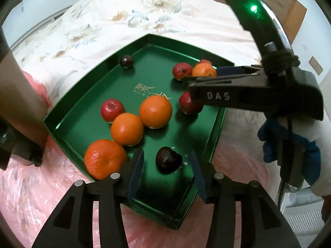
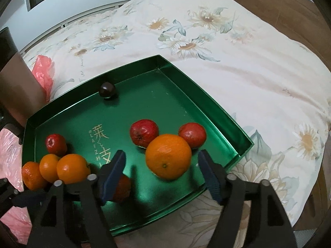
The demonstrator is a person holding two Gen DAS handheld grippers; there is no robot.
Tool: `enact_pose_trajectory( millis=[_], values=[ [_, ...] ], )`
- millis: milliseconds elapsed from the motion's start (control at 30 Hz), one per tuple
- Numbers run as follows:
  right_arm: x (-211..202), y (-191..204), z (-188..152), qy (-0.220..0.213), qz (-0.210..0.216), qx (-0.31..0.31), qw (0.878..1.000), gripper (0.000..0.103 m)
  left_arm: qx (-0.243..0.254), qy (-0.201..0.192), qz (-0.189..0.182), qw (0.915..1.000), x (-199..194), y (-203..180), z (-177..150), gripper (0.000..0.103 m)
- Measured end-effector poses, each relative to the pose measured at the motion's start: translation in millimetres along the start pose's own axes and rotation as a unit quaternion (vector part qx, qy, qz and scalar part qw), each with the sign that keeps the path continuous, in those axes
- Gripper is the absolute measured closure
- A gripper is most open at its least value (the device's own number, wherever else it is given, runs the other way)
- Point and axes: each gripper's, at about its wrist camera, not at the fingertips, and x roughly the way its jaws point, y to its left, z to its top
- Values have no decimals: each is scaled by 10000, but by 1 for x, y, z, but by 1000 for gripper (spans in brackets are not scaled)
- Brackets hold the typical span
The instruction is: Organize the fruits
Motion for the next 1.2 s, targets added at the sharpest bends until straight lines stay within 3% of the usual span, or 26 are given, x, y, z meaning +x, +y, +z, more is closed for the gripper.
enact_pose_trajectory(
  millis=[267, 433, 667, 900, 1200],
  values=[
    [-21, 17, -3, -134, -248, -100, 9996, 0, -262, -359, 60, 9990, -40, 26, -21, 50],
    [-42, 30, -8, -287, -330, -40, 9990, 0, -520, -530, 303, 9968, -66, 51, -45, 44],
    [-73, 93, -29, -325, 143, -346, 9988, 0, -842, -741, 1096, 9876, -99, 99, -86, 44],
    [-81, 165, -49, -304, 615, -628, 9957, 0, -1567, -759, 1287, 9763, -127, 158, -135, 44],
    [-84, 240, -79, -405, 1010, -985, 9892, 0, -2073, -966, 1705, 9585, -162, 199, -193, 40]
  ],
)
